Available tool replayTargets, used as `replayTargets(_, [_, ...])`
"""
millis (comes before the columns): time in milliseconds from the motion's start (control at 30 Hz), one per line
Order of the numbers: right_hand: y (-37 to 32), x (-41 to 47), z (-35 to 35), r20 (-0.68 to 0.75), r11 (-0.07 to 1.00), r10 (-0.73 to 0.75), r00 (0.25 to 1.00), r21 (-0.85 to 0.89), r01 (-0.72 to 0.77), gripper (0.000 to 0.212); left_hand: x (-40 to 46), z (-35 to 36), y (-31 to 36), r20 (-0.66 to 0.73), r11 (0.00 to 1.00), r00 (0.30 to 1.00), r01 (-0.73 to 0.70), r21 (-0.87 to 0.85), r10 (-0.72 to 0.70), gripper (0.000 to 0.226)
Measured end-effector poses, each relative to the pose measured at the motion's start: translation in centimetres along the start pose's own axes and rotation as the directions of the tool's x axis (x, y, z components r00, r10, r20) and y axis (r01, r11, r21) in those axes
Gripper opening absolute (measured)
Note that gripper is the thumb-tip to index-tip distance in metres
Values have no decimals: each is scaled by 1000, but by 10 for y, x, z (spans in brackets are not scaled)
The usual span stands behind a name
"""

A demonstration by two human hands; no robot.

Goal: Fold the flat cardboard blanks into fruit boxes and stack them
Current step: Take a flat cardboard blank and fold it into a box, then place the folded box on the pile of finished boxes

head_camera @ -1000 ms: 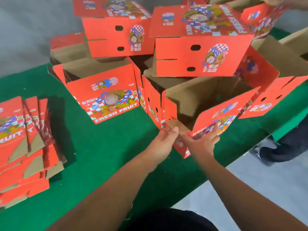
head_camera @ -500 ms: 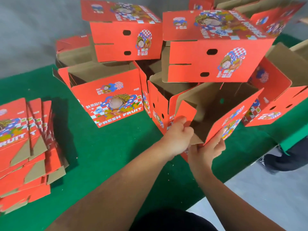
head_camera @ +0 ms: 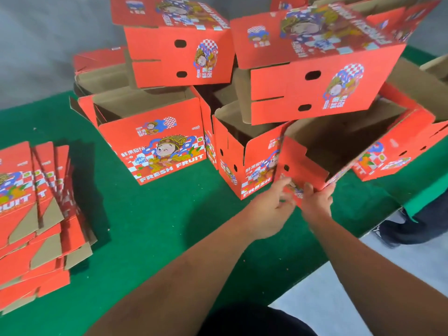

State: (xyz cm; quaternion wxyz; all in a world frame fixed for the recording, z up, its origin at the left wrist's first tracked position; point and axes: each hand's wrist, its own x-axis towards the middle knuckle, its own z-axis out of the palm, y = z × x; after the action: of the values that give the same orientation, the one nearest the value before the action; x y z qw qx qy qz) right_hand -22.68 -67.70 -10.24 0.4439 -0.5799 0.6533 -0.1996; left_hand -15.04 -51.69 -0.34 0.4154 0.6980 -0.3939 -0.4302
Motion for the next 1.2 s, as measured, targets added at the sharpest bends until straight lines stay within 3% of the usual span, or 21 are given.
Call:
replayTargets(100, [-26,4,3,16,998,69,998,-7,-69,84,-1,-6,-13,-154,997,985,76,-28,-79,49])
replayTargets(300, [-22,-53,40,53,955,196,979,218,-203,73,1,-33,-47,-382,966,889,207,-152,-251,31])
replayTargets(333, [-20,-72,51,82,953,189,979,226,-203,75,-3,-38,-51,-380,951,877,230,-206,-294,26])
replayTargets(400, [-17,-111,75,225,989,28,974,138,-60,82,-11,-49,-65,-411,933,843,264,-244,-346,24])
replayTargets(467, [-18,-140,101,503,992,-96,859,115,43,69,-25,-60,-80,-477,933,804,273,-235,-356,29])
replayTargets(533, [-30,-170,129,667,983,-185,722,124,137,26,-42,-75,-90,-562,914,724,270,-303,-400,26])
replayTargets(600, [-42,-196,159,720,962,-269,640,225,152,34,-62,-94,-101,-654,898,618,249,-364,-436,21])
replayTargets(667, [-53,-219,182,811,961,-270,518,192,201,34,-84,-118,-112,-727,896,524,236,-377,-444,21])
replayTargets(700, [-58,-232,190,824,957,-259,503,148,251,30,-97,-130,-117,-755,895,482,243,-373,-445,20])
replayTargets(800, [-68,-262,215,905,965,-206,372,125,230,21,-131,-160,-138,-816,886,369,313,-342,-446,36])
replayTargets(867, [-71,-280,228,923,943,-249,292,162,291,22,-142,-172,-149,-828,855,269,330,-401,-492,43])
replayTargets(933, [-69,-292,235,969,956,-199,148,158,248,24,-147,-177,-159,-836,846,219,323,-425,-503,42])
replayTargets(967, [-70,-298,238,980,958,-148,136,107,267,22,-149,-179,-163,-851,853,213,340,-395,-480,41])
replayTargets(1033, [-74,-299,245,980,940,-82,183,15,341,17,-156,-185,-173,-881,851,222,437,-292,-417,45])
replayTargets(1133, [-70,-290,250,986,750,-102,133,-11,662,58,-177,-212,-191,-912,751,229,650,-117,-341,58])
replayTargets(1200, [-69,-289,247,984,717,-122,129,-3,697,63,-193,-237,-203,-909,628,233,778,-39,-345,69])
